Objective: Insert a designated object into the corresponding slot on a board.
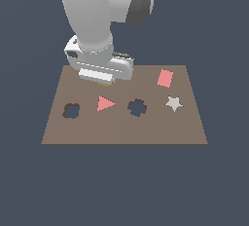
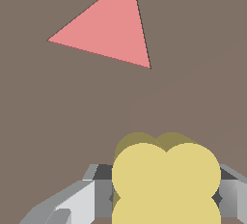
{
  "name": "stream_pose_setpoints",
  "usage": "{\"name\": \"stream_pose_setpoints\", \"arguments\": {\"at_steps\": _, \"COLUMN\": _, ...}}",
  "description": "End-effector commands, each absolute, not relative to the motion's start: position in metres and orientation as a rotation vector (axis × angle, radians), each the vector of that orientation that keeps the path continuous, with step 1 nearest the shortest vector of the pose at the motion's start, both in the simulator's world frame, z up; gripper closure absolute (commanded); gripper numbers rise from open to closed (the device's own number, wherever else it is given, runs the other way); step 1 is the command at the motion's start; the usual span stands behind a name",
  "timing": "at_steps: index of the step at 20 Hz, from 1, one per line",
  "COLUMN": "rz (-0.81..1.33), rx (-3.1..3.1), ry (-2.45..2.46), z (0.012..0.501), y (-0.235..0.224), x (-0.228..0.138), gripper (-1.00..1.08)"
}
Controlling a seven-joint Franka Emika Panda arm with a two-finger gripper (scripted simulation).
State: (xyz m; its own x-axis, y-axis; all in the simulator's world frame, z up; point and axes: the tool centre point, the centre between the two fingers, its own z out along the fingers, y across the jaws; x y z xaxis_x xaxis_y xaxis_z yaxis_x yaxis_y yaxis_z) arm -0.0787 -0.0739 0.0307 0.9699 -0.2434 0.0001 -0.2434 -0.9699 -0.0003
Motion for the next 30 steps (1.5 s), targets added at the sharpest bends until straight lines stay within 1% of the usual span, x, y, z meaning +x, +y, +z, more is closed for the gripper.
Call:
{"name": "stream_pose_setpoints", "arguments": {"at_steps": 1, "rz": -0.001, "rx": -3.111, "ry": 0.433, "z": 0.031, "y": -0.074, "x": -0.075, "gripper": 1.08}}
{"name": "stream_pose_setpoints", "arguments": {"at_steps": 8, "rz": -0.002, "rx": -3.072, "ry": 0.655, "z": 0.032, "y": -0.074, "x": -0.056, "gripper": 1.08}}
{"name": "stream_pose_setpoints", "arguments": {"at_steps": 16, "rz": -0.002, "rx": -2.957, "ry": 1.057, "z": 0.034, "y": -0.083, "x": -0.024, "gripper": 1.08}}
{"name": "stream_pose_setpoints", "arguments": {"at_steps": 24, "rz": -0.002, "rx": -2.724, "ry": 1.562, "z": 0.037, "y": -0.108, "x": 0.013, "gripper": 1.08}}
{"name": "stream_pose_setpoints", "arguments": {"at_steps": 30, "rz": -0.002, "rx": -2.527, "ry": 1.863, "z": 0.039, "y": -0.132, "x": 0.031, "gripper": 1.08}}
